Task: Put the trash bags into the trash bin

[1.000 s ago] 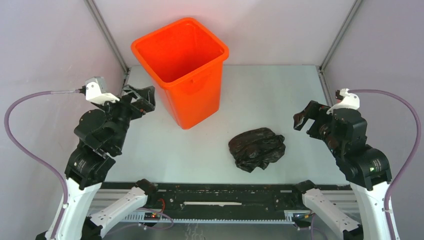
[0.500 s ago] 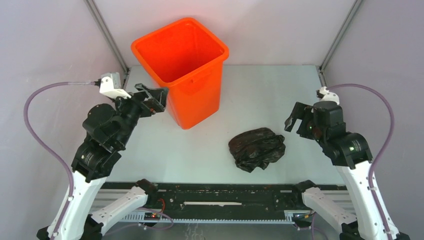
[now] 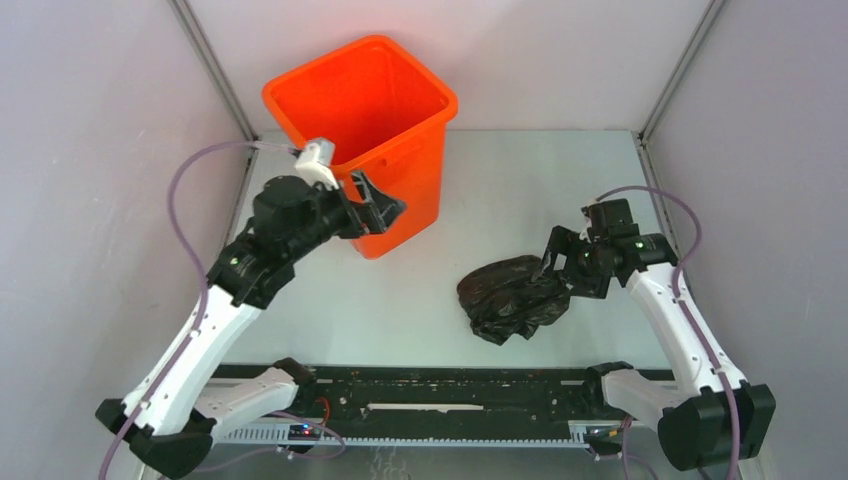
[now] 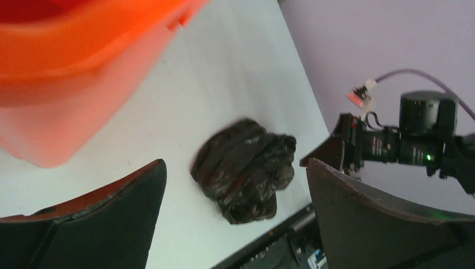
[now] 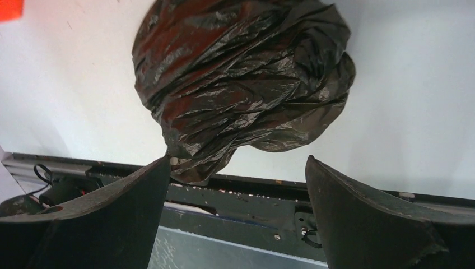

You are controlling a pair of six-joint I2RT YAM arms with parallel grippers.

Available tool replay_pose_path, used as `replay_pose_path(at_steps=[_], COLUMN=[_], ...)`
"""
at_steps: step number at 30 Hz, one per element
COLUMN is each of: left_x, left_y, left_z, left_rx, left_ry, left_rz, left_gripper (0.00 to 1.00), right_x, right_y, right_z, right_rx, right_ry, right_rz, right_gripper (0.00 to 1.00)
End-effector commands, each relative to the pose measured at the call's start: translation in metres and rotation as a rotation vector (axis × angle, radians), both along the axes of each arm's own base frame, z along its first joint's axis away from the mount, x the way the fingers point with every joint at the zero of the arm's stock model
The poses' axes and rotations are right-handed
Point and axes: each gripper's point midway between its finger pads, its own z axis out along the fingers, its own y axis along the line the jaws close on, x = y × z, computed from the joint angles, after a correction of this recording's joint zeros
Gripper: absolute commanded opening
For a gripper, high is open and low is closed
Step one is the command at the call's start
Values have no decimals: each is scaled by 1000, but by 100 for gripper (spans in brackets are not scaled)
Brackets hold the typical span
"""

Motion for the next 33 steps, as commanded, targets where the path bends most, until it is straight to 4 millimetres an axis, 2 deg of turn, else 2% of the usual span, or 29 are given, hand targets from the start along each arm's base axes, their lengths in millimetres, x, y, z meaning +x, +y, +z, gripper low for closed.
replay_pose_path(at_steps=[1,8,12,16,19,24,25,27,30,33], left_x=[-22,-41,-47,-44,-37,-22,-19,-13,-6,-2], left_y=[-38,-75,-91,-94,-95,-105,-107,-110,-113,-115], left_z=[-18,-59,-62,-63,-64,-60,-60,-53,-45,-40], left_rx=[-47,5,37,84,139,261,282,307,333,342], left_ry=[83,185,190,181,161,140,136,113,78,58], left_rz=[-162,-226,-273,-284,-285,-319,-326,-333,-336,-343], left_gripper=[100,100,100,100,100,100,100,100,100,100], right_x=[4,13,25,36,41,47,50,51,52,53], right_y=[13,-6,-14,-14,-15,-20,-26,-25,-18,-6], right_z=[-10,-31,-39,-52,-61,-73,-75,-79,-83,-78], right_rx=[54,46,75,79,75,43,44,52,81,120], right_ry=[-5,36,60,86,111,128,132,144,157,146], right_rz=[60,-4,-60,-66,-74,-89,-110,-109,-87,-47], right_gripper=[100,100,98,91,85,82,79,72,58,45])
